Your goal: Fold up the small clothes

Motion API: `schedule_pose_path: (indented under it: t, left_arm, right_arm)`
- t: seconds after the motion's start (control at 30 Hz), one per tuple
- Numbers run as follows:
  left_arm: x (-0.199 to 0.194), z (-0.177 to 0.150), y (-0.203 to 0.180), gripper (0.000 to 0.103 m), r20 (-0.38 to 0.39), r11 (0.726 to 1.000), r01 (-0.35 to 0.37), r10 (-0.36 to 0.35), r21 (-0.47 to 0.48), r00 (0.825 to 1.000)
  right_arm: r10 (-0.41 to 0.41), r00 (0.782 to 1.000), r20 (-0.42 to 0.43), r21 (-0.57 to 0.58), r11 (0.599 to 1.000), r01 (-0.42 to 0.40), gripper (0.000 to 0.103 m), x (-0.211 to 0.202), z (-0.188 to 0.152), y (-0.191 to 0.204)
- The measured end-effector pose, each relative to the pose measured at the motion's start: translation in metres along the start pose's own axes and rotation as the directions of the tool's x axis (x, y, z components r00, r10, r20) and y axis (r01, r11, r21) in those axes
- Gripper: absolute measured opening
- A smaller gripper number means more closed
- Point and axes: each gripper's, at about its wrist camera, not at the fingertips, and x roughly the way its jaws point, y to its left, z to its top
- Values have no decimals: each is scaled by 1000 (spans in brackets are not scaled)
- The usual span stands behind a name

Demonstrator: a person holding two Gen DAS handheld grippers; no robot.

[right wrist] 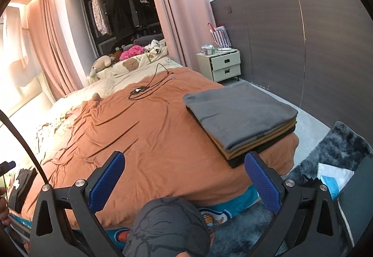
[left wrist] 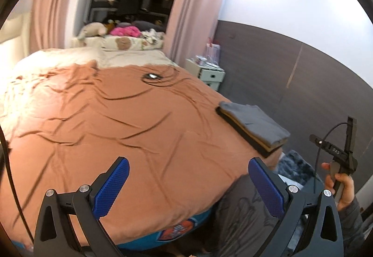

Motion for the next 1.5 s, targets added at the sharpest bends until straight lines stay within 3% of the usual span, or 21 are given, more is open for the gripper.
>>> schedule_pose_path:
  t: [0.23,0.4,0.63,0.87,1.07,1.5]
  left_arm:
    - [-46,-18,16,103,85,998,-60,63,-28,994]
    - [-63,-29,22,103,99,995,-91,94,-41,991]
    - [-80,-49,32,103,122,986,-152,159,-69,980]
    - [-68,-67,43,103,113,972,-187,204,-142,972]
    - [-56,-69,43,103,87,964,-233,245,-130,966]
    - [-50,-72,30,103,59,955,-277,284,-109,957]
  right_arm:
    - [-12,1000,1,-13,1000,12,103,-5,-7,23]
    - [-4,1000,-6,-49,999,4,103,-8,-12,41]
    - [-72,997,-6,-117,991,71,103,-10,-22,76]
    - [-126,992,25,-143,981,128,103,-7,-34,105]
    - [-172,984,51,-171,969,178,103,-10,-47,120]
    - [-148,988,49,-166,974,154,103,-10,-52,116]
